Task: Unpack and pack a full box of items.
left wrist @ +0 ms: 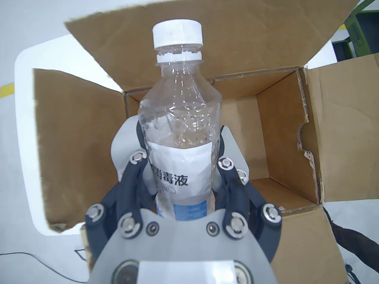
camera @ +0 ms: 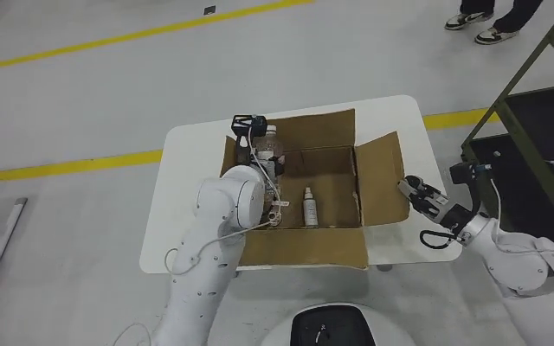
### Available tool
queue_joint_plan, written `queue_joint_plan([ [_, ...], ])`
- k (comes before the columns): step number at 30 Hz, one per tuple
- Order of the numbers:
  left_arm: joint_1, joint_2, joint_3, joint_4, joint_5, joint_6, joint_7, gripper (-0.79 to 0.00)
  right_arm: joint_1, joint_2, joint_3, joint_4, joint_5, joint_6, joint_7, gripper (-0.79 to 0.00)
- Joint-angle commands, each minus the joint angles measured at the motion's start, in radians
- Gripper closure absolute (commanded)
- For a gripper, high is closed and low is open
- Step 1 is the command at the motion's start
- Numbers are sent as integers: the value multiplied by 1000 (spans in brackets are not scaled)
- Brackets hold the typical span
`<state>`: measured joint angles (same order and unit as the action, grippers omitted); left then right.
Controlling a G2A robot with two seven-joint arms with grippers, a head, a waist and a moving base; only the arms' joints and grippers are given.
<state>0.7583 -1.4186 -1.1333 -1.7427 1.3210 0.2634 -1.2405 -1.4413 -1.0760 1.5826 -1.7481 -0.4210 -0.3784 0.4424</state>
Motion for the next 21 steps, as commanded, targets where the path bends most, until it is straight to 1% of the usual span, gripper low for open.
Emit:
queue_joint_plan([
  [1,0,4,-25,-17,23,-5,-7,0,-4,2,13,-3,0,-1,-1,0],
  [9,2,17,-124,-81,97,-16,-30,0,-20,8,57,-19,-2,-1,13,0],
  [10,2,18,-136,-90,100,-17,-32,0,-22,9,61,-20,-3,0,15,-9],
  [11,2,19,-148,-96,107,-19,-35,0,-24,9,63,-22,-2,0,15,-123],
  [12,2,21,-162,-102,115,-18,-37,0,-26,9,65,-23,-2,1,15,-308],
  [13,4,21,-175,-107,112,-14,-39,0,-28,10,66,-24,-3,1,16,-369],
  [15,7,25,-197,-105,138,-14,-36,0,-32,10,70,-29,-2,2,12,-785],
  [21,7,25,-197,-105,138,-14,-36,0,-53,11,90,-87,-56,9,-42,-785],
])
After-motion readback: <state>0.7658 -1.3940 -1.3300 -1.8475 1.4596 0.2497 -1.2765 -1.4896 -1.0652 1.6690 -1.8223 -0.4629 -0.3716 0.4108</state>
